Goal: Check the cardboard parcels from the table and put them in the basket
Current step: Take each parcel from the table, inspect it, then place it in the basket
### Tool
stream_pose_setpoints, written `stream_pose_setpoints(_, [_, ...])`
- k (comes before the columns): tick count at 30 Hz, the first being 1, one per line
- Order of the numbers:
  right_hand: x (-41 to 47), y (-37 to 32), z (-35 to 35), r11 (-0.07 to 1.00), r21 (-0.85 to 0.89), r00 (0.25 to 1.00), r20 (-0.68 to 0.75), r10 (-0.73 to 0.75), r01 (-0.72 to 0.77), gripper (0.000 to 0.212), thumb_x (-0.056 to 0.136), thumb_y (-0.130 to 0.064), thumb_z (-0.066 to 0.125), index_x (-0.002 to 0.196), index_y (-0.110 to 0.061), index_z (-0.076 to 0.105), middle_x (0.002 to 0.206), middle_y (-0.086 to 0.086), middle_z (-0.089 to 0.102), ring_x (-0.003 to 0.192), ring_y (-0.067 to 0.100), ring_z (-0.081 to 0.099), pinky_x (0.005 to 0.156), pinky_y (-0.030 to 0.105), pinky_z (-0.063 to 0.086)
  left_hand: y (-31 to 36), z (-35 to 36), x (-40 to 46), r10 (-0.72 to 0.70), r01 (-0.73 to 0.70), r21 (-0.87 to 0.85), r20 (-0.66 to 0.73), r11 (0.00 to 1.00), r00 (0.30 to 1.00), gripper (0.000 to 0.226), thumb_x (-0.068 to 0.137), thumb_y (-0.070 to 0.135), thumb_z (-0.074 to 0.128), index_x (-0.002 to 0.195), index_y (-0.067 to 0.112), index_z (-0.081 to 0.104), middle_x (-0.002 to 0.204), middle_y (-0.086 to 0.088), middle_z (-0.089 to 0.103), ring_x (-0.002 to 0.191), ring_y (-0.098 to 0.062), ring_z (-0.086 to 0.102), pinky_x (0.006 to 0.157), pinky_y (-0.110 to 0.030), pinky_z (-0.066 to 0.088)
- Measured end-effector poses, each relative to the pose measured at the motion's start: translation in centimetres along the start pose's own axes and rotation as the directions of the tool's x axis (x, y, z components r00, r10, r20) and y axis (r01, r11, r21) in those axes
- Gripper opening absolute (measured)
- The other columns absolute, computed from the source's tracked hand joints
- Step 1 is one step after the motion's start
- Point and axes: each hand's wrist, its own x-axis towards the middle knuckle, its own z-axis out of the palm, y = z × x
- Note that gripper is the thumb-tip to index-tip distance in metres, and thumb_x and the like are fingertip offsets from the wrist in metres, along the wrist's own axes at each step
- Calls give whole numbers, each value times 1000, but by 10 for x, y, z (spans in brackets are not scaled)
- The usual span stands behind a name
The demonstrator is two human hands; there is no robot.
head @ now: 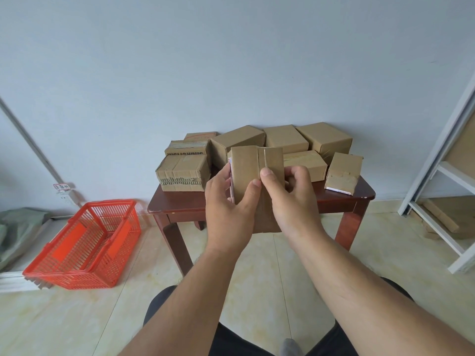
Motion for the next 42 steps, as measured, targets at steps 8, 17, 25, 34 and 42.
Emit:
stream_pose_setpoints(8, [-11,3,-3,997,58,991,123,-55,49,37,98,-31,68,132,-44,62,121,-11,74,113,6,70,97,35,57,4,-2,1,-32,32,-90,1,995,999,36,94,31,78,124,23,59,116,14,73,110,3,68,85,-18,55])
stream_pose_setpoints(17, [-5,-4,-3,997,-6,996,35,-82,82,22,99,-33,72,115,-23,62,90,-27,74,88,-11,67,70,5,46,2,-1,-6,-12,17,-90,51,996,999,43,95,28,79,131,20,56,122,14,69,109,15,62,84,-9,51])
stream_pose_setpoints(25, [-16,8,-4,993,-83,995,55,-85,89,33,96,-40,74,125,-30,60,120,-13,70,103,-5,68,79,14,54,11,-7,-1,-22,26,-63,73,998,997,20,101,36,70,99,56,71,108,7,78,102,-11,75,89,-39,62])
stream_pose_setpoints(34, [-16,0,-2,992,-121,999,21,-45,47,28,96,-49,70,116,-32,58,110,-16,68,95,-10,63,70,11,47,18,-7,-16,-6,7,-15,75,1000,997,52,101,28,70,88,78,62,105,27,72,105,10,66,81,-16,53])
stream_pose_setpoints(42, [-14,-1,-2,993,-119,999,41,12,-7,43,96,-61,63,130,-34,59,124,-16,65,114,3,62,85,25,50,9,-7,-15,-34,34,8,48,999,998,39,95,39,75,108,71,56,134,26,55,124,16,53,107,-24,50])
